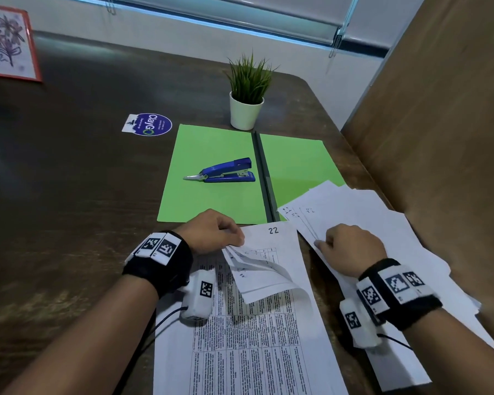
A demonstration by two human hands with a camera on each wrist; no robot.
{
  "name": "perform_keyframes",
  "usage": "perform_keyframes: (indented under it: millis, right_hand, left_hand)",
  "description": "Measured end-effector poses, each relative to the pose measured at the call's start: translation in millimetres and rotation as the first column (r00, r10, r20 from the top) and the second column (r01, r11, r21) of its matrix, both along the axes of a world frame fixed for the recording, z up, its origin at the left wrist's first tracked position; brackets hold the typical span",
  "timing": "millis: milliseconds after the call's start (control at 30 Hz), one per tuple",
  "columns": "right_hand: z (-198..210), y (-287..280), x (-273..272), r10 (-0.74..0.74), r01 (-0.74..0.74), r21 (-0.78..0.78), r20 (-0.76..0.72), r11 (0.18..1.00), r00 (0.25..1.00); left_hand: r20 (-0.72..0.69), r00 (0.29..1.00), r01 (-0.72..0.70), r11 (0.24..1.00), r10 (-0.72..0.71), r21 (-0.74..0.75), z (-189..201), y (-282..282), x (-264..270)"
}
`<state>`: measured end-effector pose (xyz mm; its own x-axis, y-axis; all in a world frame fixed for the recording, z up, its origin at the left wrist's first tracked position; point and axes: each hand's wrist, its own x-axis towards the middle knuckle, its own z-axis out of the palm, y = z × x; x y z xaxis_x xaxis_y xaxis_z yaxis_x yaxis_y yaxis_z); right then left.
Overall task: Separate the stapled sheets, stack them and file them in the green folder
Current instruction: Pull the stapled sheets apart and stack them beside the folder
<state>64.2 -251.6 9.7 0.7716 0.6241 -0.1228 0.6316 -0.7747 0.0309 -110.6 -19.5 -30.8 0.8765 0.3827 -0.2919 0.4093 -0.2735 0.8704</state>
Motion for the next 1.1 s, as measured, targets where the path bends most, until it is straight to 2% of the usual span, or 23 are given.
perform_keyframes:
  millis: [67,100,167,233,267,433,533,667,767,933,1100]
  right_hand:
    - [0,-1,-18,0.072,-0.073,0.176,0.009,0.982,0.997]
    - [0,-1,-28,0.114,-0.089,0.298,-0.067,0.95,0.991]
    - [-8,0,-45,0.194,-0.005,0.508,-0.319,0.861,0.928]
    - [-21,0,-55,0.237,0.119,0.556,-0.526,0.823,0.817]
    - [-28,-1,-57,0.247,0.137,0.548,-0.568,0.825,0.785]
    - [-53,-13,-59,0.342,0.051,0.598,-0.523,0.8,0.781]
    - [-62,-18,-56,0.352,0.068,0.625,-0.523,0.778,0.776]
    - [-63,-14,-51,0.347,0.131,0.644,-0.559,0.754,0.753]
    - [-65,-14,-50,0.366,0.095,0.647,-0.54,0.757,0.758]
    - [-67,-26,-47,0.432,0.142,0.692,-0.583,0.708,0.688]
    - [-65,-20,-50,0.467,0.172,0.724,-0.588,0.668,0.66]
  left_hand:
    - [0.006,1.0,-0.002,1.0,0.002,-0.004,-1,0,0]
    - [0.007,1.0,-0.003,1.0,0.003,-0.004,-1,0,0]
    - [0.006,1.0,-0.004,1.0,0.004,-0.011,-2,-1,0]
    - [0.015,1.0,0.001,1.0,0.0,-0.026,-2,-1,-1]
    - [0.022,1.0,0.005,0.999,-0.005,-0.034,-3,-2,-2]
    - [0.061,0.998,0.02,0.996,-0.014,-0.09,-2,-4,-1]
    - [0.071,0.997,0.011,0.995,-0.005,-0.097,-1,-5,0]
    - [0.062,0.998,-0.021,0.998,0.024,-0.057,-1,-9,-1]
    - [0.066,0.997,-0.025,1.0,0.026,-0.014,-1,-10,-2]
    - [0.07,0.998,-0.005,0.998,0.0,0.064,-2,-9,-4]
    - [0.082,0.997,0.003,1.0,-0.004,0.023,0,-11,-4]
